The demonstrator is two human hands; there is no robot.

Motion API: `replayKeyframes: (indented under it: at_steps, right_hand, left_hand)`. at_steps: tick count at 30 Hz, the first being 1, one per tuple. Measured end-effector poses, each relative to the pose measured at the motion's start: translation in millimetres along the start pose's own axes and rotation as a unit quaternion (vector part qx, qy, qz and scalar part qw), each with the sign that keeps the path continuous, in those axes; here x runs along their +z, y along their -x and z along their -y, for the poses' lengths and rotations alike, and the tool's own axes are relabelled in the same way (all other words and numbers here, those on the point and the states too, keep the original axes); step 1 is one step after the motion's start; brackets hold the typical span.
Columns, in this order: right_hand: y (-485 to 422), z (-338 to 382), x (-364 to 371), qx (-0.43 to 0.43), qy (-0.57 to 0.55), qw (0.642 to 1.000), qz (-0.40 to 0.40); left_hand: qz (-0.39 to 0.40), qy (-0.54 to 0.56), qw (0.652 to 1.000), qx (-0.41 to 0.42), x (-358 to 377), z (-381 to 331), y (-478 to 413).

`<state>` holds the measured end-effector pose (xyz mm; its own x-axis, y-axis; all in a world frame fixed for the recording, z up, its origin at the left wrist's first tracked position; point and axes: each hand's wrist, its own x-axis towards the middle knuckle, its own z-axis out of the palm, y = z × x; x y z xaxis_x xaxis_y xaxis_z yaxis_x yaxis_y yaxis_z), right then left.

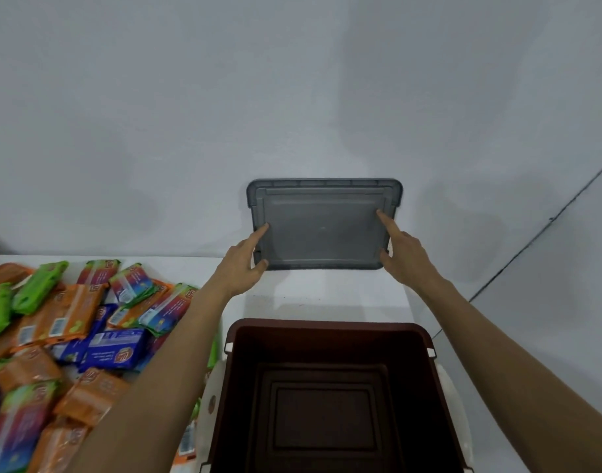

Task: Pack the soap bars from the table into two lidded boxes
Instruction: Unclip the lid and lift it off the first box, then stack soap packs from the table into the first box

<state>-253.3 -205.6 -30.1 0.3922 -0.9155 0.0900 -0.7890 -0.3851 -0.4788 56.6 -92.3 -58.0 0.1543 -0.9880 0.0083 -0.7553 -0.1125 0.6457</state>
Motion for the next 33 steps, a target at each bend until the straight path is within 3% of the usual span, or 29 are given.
replayKeyframes:
  at_steps: [6, 12, 19, 24, 27, 30, 33]
  right_hand:
    - [22, 39, -8, 0.046, 0.057, 0.989, 0.126]
    - [38, 124, 12, -0.054, 0.035, 0.976, 0.208]
    - [42, 231, 84, -0.132, 0.045, 0.955, 0.262]
    - [29, 284, 145, -0.158, 0.09, 0.933, 0.311]
    - [23, 304, 172, -0.188, 0.15, 0.91, 0.339]
    - [24, 316, 191, -0.217, 0.202, 0.886, 0.357]
    - [30, 322, 200, -0.241, 0.252, 0.879, 0.324]
  left_hand:
    - [-0.016, -0.021, 0.999, -0.039, -23, 22, 38]
    - [-0.037, -0.043, 0.996, -0.075, -62, 66, 95]
    - [-0.042, -0.089, 0.991, -0.087, -116, 128, 146]
    - [0.074, -0.131, 0.983, -0.105, -143, 176, 171]
    - [0.129, -0.177, 0.974, -0.052, -144, 192, 179]
    - [0.137, -0.204, 0.969, -0.023, -141, 200, 185]
    - [0.149, -0.217, 0.965, -0.008, -142, 201, 182]
